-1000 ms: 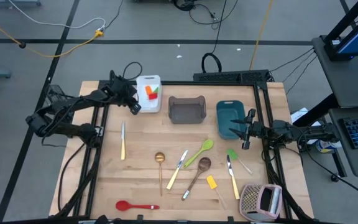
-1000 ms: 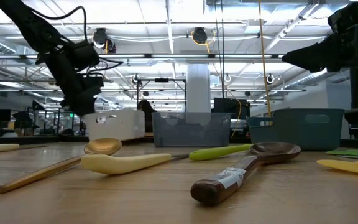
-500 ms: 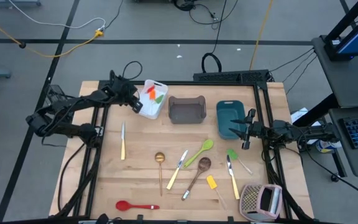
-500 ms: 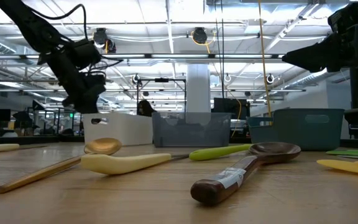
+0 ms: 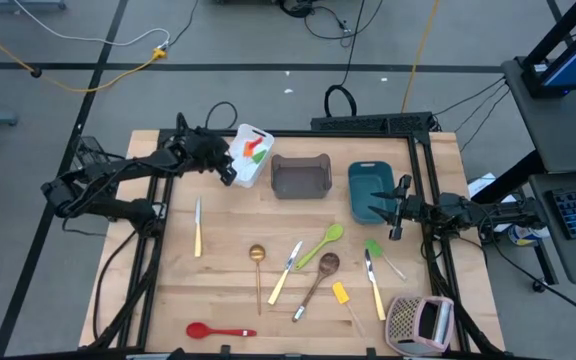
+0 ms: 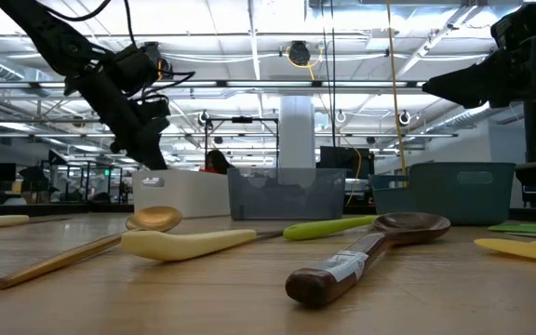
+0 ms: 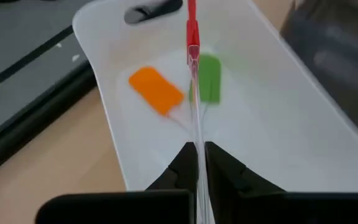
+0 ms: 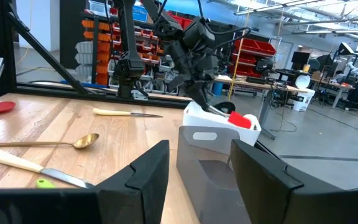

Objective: Pick & Place Kitchen Items
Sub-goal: Put the red spatula into the white bin, then put the green spatula into the white bin

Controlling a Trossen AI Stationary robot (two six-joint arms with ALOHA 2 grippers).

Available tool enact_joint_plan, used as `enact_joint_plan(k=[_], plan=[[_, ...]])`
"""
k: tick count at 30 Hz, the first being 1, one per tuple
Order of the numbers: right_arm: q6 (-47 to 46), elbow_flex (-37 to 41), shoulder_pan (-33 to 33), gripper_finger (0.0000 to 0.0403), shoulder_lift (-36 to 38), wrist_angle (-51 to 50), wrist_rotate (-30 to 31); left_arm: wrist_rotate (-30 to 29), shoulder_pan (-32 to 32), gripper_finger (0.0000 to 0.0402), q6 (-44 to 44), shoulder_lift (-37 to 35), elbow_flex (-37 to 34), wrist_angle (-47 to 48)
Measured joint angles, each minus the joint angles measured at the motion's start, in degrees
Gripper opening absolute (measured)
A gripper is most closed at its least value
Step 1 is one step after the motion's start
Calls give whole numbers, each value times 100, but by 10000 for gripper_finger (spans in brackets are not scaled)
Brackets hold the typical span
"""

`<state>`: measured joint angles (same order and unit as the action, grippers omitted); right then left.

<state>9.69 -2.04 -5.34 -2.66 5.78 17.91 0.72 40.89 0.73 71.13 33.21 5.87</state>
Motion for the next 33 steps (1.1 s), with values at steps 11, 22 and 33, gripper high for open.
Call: enact_joint_plan(k=[11,22,33], plan=[[9,0,0,165,0,0,-1,-120,-51,81,346,0,0,16],[-136,0,0,165,0,124,0,-26,-75,164,25,0,0,-687],[-209,-74,0,165,-924,1294,-16,334,-524,165,-109,0,127,-1545]])
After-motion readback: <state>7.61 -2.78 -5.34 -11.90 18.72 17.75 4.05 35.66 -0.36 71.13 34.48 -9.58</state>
